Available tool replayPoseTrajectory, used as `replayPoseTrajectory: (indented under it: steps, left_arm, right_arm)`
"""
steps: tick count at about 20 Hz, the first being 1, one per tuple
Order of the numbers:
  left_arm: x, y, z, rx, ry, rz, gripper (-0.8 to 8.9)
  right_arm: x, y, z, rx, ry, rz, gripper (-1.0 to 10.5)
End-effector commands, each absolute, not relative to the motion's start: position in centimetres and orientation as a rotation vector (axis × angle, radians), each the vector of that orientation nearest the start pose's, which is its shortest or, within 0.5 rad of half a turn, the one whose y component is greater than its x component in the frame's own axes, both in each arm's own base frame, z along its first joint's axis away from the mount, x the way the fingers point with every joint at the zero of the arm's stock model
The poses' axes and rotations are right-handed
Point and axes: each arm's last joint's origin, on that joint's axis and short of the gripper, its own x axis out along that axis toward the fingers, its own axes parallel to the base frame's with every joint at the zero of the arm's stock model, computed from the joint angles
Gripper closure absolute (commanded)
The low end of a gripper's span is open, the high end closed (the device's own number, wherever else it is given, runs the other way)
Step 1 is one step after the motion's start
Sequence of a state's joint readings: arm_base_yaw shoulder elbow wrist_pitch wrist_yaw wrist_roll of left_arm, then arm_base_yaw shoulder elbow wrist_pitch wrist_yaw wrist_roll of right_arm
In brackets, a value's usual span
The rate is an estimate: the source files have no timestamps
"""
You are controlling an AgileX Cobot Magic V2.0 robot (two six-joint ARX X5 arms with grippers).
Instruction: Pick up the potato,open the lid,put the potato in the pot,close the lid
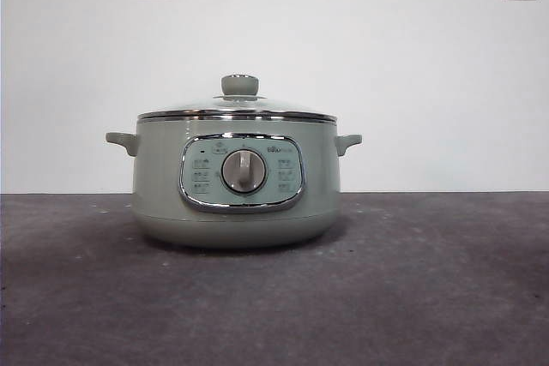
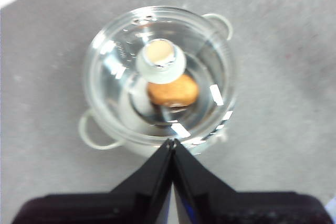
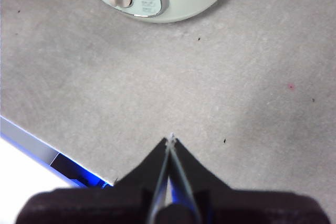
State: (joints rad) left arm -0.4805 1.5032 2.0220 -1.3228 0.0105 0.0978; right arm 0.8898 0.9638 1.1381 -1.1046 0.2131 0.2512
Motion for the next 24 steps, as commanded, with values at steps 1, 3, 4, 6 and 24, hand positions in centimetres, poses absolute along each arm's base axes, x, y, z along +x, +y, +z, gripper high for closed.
replayPoseTrajectory:
  steps: [1, 3, 4, 6, 24]
  left_arm:
    - [22.6, -10.4, 46.9, 0.225, 0.786, -0.438, 8.17]
    - [22.1, -9.8, 46.0, 0.224, 0.819, -0.420, 8.17]
    - [21.6, -9.6, 45.1, 0.235, 0.850, -0.421, 8.17]
    - [20.4, -8.8, 42.1, 0.269, 0.940, -0.405, 8.17]
    - [11.0, -0.1, 17.4, -0.054, 0.200, -0.042, 8.17]
  right_arm:
    - [10.5, 11.9, 34.2, -0.261, 0.876, 0.507, 9.5]
    - [10.5, 11.9, 34.2, -0.261, 0.876, 0.507, 9.5]
    - [10.5, 11.9, 34.2, -0.261, 0.876, 0.507, 9.5]
    - [10.5, 11.9, 34.2, -0.261, 0.876, 0.507, 9.5]
    - [10.5, 11.9, 34.2, -0.261, 0.876, 0.507, 9.5]
